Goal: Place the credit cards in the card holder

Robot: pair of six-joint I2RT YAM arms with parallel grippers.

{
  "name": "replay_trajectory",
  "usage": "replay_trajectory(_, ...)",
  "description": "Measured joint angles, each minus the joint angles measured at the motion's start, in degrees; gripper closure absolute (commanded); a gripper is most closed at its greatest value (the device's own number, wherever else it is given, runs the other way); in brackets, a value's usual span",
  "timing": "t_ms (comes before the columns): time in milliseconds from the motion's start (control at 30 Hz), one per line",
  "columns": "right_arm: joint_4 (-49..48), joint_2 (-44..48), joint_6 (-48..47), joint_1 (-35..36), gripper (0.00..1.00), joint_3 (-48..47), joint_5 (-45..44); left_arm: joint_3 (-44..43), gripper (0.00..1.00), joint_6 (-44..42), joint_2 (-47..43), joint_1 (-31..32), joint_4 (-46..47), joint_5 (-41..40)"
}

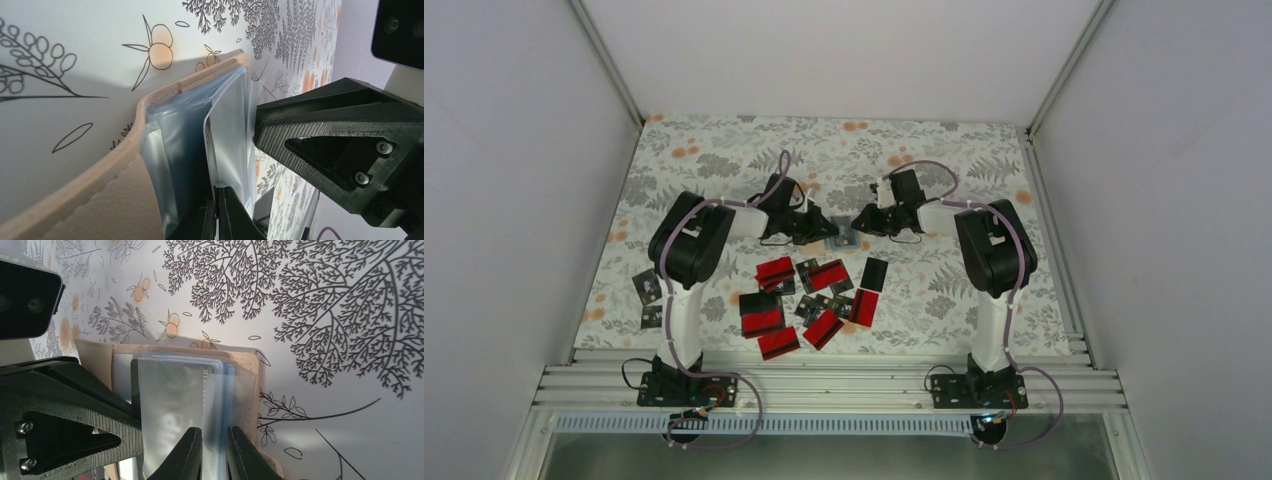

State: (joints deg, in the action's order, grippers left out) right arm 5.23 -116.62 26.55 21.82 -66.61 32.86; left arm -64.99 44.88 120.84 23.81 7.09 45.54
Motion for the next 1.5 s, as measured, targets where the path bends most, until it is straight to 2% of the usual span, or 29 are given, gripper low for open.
replay_trajectory(167, 0.4, 0.1, -0.4, 0.0, 0.76, -0.2, 0.4, 0.0, 0.96, -0.5, 0.0, 0.0, -0.1, -0.3)
replay_trajectory(500, 4.2, 1.8, -1.3, 0.2, 0.72, -0.3, -0.5, -0.4, 0.79, -2.4, -1.2, 1.2, -2.1, -3.3)
replay_trajectory(833, 8.0, 3.2, -1.4, 0.2, 0.71, -0.2, -1.7, -1.0, 0.53, -4.6, -3.7, 2.1, -6.2, -6.4)
replay_trajectory(1100, 11.3, 4.6, -1.8, 0.2, 0.67, -0.2, -3.1, -2.0, 0.39, -6.5, -5.6, 2.7, -10.8, -10.4)
replay_trajectory(1367, 12.4, 7.3, -2.7, 0.2, 0.61, 0.5, -0.2, -3.5, 0.38, -9.3, -8.1, 3.8, -16.3, -16.4)
replay_trajectory(1500, 11.9, 8.1, -2.7, 0.2, 0.61, 0.6, 3.7, -3.9, 0.47, -10.9, -9.4, 4.5, -17.8, -18.9)
